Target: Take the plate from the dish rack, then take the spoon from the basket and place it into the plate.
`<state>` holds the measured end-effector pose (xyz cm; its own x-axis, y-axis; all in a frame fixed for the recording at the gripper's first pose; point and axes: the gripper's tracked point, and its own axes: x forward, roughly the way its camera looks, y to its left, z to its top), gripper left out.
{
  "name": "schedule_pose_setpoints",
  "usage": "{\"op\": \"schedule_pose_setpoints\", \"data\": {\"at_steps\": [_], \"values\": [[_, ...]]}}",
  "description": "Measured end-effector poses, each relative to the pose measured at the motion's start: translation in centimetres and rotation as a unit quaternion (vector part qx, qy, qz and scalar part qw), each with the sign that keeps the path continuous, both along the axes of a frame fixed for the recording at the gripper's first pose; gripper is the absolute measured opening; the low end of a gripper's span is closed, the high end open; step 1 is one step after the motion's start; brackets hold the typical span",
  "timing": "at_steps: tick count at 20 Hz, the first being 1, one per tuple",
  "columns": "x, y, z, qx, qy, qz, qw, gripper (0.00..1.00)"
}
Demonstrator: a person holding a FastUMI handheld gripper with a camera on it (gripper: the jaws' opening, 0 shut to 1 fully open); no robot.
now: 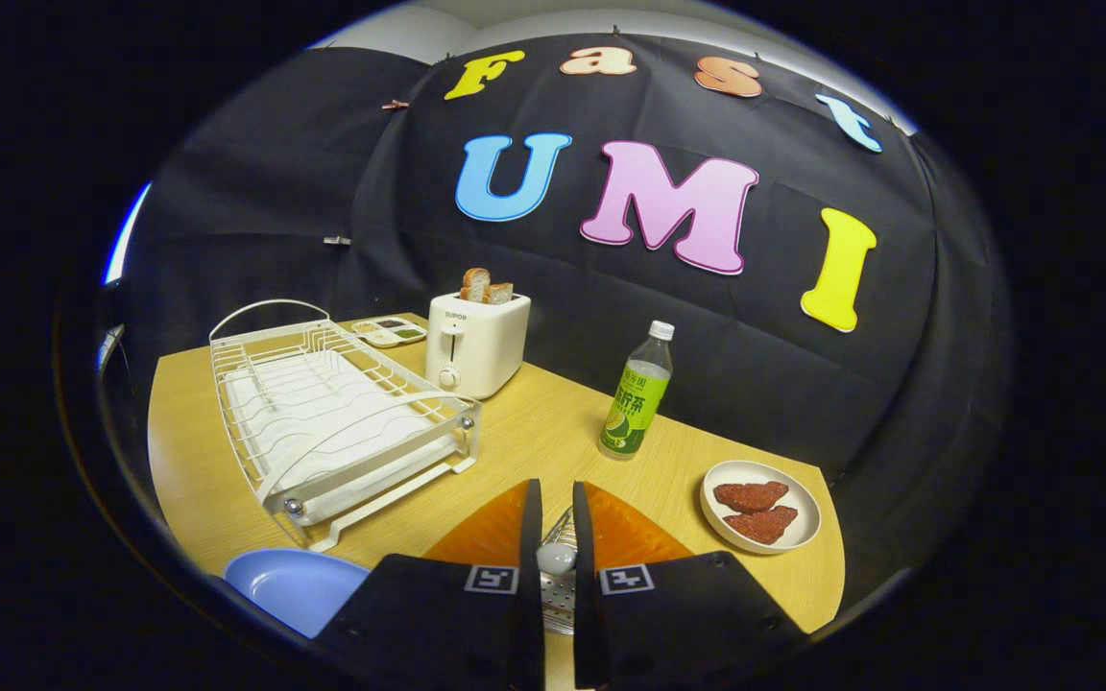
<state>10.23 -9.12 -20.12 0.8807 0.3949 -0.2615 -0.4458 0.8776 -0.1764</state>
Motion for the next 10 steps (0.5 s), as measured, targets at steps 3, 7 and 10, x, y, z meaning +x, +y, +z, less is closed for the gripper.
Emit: {"op": "schedule_pose_setpoints", "data": {"at_steps": [3, 7, 10], "values": [[0.4, -0.5, 0.6, 0.011, 0.009, -0.006, 1.000, 0.14], [0.5, -1.1, 2.7, 0.026, 0.006, -0.009, 1.000, 0.14], [0.5, -1.5, 5.1, 0.033, -0.002, -0.011, 0.999, 0.14]]}}
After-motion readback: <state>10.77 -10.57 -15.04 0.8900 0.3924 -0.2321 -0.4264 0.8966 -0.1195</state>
